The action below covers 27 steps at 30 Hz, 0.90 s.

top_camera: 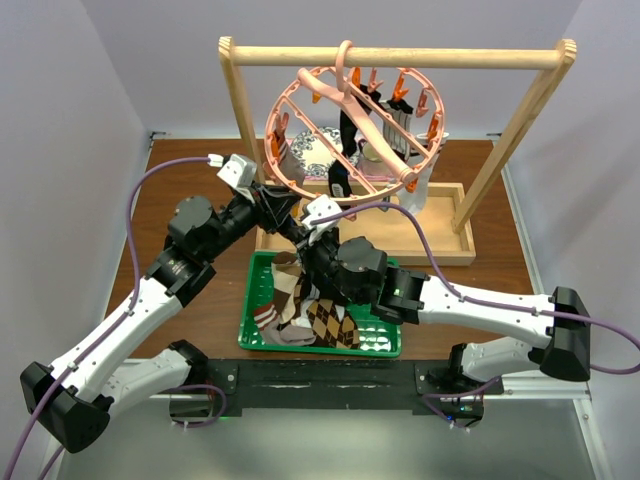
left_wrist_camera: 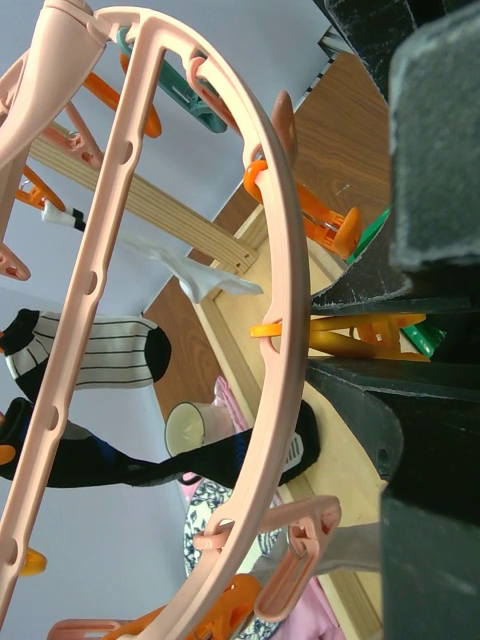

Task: Clip the socks to the hanger
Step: Clamp the sock onto the hanger.

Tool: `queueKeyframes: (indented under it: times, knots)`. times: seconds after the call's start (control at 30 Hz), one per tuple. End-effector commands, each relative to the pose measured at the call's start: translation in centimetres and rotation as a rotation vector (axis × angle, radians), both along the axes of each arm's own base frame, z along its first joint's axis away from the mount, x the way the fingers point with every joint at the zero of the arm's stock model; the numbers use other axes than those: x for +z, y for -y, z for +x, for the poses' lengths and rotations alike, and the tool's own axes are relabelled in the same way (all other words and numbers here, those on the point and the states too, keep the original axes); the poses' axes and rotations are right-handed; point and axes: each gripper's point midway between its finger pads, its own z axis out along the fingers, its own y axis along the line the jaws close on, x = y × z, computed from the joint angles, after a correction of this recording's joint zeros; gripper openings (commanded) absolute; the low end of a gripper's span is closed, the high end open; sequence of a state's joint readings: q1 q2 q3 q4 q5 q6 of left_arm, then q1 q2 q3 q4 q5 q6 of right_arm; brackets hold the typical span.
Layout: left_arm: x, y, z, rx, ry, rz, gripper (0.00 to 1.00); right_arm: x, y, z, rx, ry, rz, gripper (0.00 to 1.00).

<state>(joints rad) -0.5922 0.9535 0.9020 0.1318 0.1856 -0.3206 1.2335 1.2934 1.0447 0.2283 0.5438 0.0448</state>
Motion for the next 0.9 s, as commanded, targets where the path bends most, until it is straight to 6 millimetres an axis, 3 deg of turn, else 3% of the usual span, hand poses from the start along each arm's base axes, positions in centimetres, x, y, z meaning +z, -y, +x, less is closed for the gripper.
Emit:
queueKeyframes:
  times: [0.0,0.57,0.87]
  knots:
    - [-1.2,0.0,-0.1,0.002,-0.04,0.037,0.0,5.4,0.3,0.2,-0.033,0.057,0.148,0.0]
    - [-1.0,0.1,-0.2,0.001,-0.052,0.018,0.0,7.1,-0.7,0.2,-0.028,0.088,0.163,0.0]
    - [-1.2,0.1,-0.3,-0.002,-0.051,0.02,0.0,8.6,0.2,0.4,-0.048,0.128,0.171,0.0]
